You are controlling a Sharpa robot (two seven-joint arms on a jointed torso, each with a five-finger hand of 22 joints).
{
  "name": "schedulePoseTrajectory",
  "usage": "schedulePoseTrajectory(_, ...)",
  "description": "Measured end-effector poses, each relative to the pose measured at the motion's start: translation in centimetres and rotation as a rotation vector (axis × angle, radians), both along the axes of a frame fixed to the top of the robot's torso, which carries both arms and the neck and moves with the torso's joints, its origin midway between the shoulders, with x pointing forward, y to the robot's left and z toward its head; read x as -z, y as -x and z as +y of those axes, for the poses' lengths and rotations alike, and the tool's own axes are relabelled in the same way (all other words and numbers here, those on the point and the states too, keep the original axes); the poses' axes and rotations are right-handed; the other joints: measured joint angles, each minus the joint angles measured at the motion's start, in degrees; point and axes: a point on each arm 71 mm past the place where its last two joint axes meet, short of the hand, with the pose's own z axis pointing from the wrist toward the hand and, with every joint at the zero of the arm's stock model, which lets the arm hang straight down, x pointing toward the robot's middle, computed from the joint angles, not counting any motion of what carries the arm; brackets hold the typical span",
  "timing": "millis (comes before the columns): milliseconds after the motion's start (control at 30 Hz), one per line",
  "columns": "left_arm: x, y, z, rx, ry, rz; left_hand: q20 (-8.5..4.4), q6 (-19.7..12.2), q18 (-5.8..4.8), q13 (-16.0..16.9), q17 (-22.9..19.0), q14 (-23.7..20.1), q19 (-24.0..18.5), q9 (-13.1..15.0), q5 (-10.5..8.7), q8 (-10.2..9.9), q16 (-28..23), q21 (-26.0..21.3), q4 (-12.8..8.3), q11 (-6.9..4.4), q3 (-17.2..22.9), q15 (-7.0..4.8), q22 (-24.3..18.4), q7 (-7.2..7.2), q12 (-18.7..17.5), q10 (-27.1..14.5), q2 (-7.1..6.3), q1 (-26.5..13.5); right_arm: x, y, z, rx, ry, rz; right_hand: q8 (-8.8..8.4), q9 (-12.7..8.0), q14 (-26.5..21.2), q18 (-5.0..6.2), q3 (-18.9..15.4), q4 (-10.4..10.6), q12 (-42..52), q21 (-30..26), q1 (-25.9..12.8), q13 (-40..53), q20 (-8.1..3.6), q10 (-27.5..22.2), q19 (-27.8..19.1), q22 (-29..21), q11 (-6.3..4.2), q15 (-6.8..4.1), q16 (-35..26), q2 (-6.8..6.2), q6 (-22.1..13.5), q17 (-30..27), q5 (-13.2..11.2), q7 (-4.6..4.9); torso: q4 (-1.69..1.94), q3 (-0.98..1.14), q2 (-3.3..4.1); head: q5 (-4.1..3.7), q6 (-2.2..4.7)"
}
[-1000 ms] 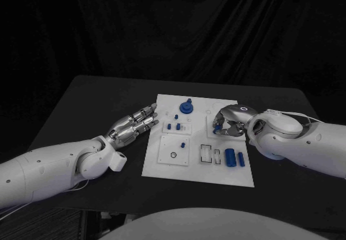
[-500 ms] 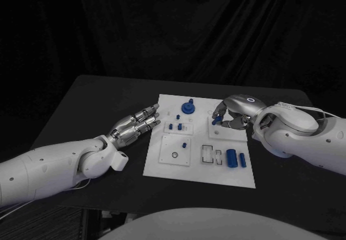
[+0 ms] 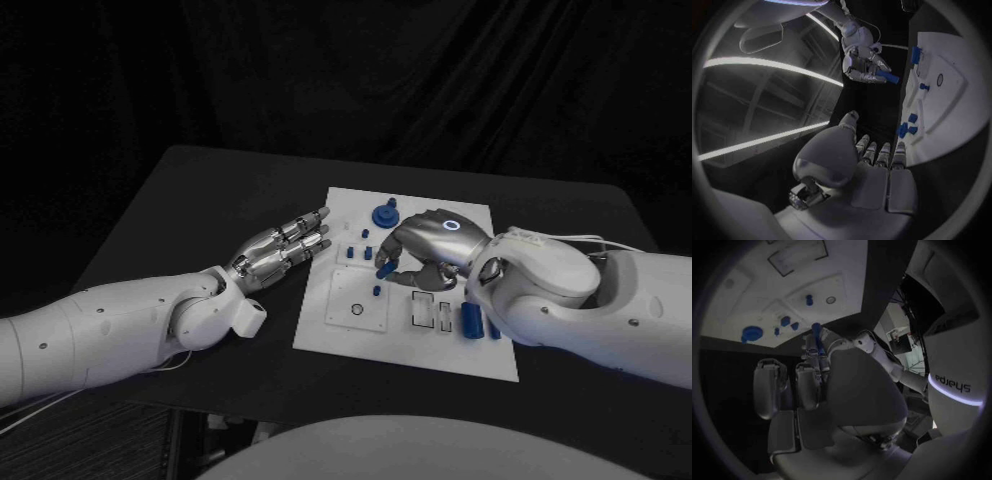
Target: Assemble the parts on the task board
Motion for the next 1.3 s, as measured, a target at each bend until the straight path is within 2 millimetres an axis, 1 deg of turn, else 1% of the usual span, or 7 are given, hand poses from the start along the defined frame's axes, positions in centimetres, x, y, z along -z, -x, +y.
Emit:
schedulePoseTrajectory(200,0.0,0.0,-0.1,0.002,0.001,0.001,0.00,0.0,0.00,0.0,0.0,0.0,0.0,0.0,0.00,0.0,0.0,0.0,-0.2,0.00,0.2,0.00,0.0,0.00,0.0,0.0,0.00,0.0,1.5,0.9,2.7,-0.078,0.029,-0.005,0.04,0.0,0.0,0.00,0.0,0.0,-0.5,0.0,0.1,-0.1,0.00,0.0,0.0,0.0,0.05,0.00,0.0,-0.07,-0.3,0.0,-0.1,0.31,-0.12,0.09,0.09,0.55,0.00)
schedulePoseTrajectory(467,0.1,-0.1,-0.1,0.003,0.001,0.001,0.00,0.0,0.00,0.0,0.0,0.0,0.0,0.0,0.00,0.0,0.0,0.0,-0.2,0.00,0.2,0.00,0.0,0.00,0.0,0.0,0.00,0.0,3.3,1.3,4.7,-0.127,0.073,0.003,-0.23,0.1,0.0,0.00,0.0,0.0,-0.8,-0.1,-0.2,-0.3,0.00,-0.2,0.0,0.0,0.25,0.00,0.0,-0.32,-0.7,0.0,-0.5,0.31,-0.02,0.16,0.10,0.55,0.00)
schedulePoseTrajectory(533,0.1,-0.1,-0.2,0.005,0.002,0.001,0.00,0.0,0.00,0.0,0.0,0.0,0.0,0.0,0.00,0.0,0.0,0.0,-0.2,0.00,0.2,0.00,-0.1,0.00,0.0,0.0,0.00,0.0,3.7,1.4,5.0,-0.135,0.081,0.006,-0.39,1.8,0.0,0.00,0.0,0.0,-0.8,-0.3,-0.2,-0.3,0.00,-0.2,0.0,0.0,0.25,0.00,0.0,-0.38,-0.7,0.0,-0.7,0.31,0.03,0.18,0.12,0.55,0.00)
schedulePoseTrajectory(600,0.1,-0.1,-0.3,0.006,0.003,0.001,0.00,0.0,0.00,0.0,0.0,0.0,0.0,0.0,0.00,0.0,0.0,0.0,-0.2,0.00,0.2,0.00,-0.1,0.00,0.0,0.0,0.00,0.0,4.0,1.5,5.3,-0.143,0.091,0.008,-0.48,1.8,0.0,0.00,0.0,0.0,-0.8,-0.3,-0.2,-0.3,0.00,-0.2,0.0,0.0,0.25,0.00,0.0,-0.38,-0.7,0.0,-0.7,0.31,0.04,0.18,0.14,0.55,0.00)
schedulePoseTrajectory(933,0.1,-0.1,-0.3,0.008,0.004,0.002,-0.01,0.0,0.00,0.0,0.0,0.0,0.0,0.0,0.00,0.0,0.0,0.0,-0.2,0.00,0.2,0.00,-0.1,0.00,0.0,0.0,0.00,0.0,4.9,1.6,5.4,-0.151,0.131,0.020,-0.66,2.2,0.0,0.00,0.2,-0.2,-1.0,-0.3,-0.2,-0.3,0.00,-0.2,0.0,0.0,0.26,0.00,0.0,-0.38,-0.9,0.0,-0.7,0.22,-0.13,0.14,0.18,0.80,0.00)
schedulePoseTrajectory(967,0.1,-0.1,-0.3,0.009,0.005,0.002,0.00,0.0,0.00,0.0,0.0,0.0,0.0,0.0,0.00,0.0,0.0,0.0,-0.2,0.00,0.2,0.00,-0.1,0.00,0.0,0.0,0.00,0.0,5.0,1.6,5.4,-0.151,0.134,0.021,-0.70,3.0,0.0,0.00,0.2,-0.2,-1.0,-0.3,-0.2,-0.3,0.00,-0.2,0.0,0.0,0.26,0.00,0.0,-0.38,-0.9,0.0,-0.7,0.22,-0.14,0.14,0.18,0.80,0.00)
schedulePoseTrajectory(1300,0.1,-0.1,-0.3,0.010,0.005,0.003,0.00,0.0,0.00,0.0,0.0,0.0,0.0,0.0,0.00,0.0,0.0,0.0,-0.2,0.00,0.5,0.00,-0.1,0.00,0.0,0.0,0.00,0.0,5.2,1.5,5.0,-0.148,0.153,0.014,-0.99,4.2,0.0,0.00,0.4,-0.4,-1.3,-0.5,-0.2,-0.3,0.00,-0.2,0.0,0.0,0.27,0.00,0.0,-0.38,-1.1,0.0,-0.8,0.21,-0.16,0.18,0.18,0.93,0.00)
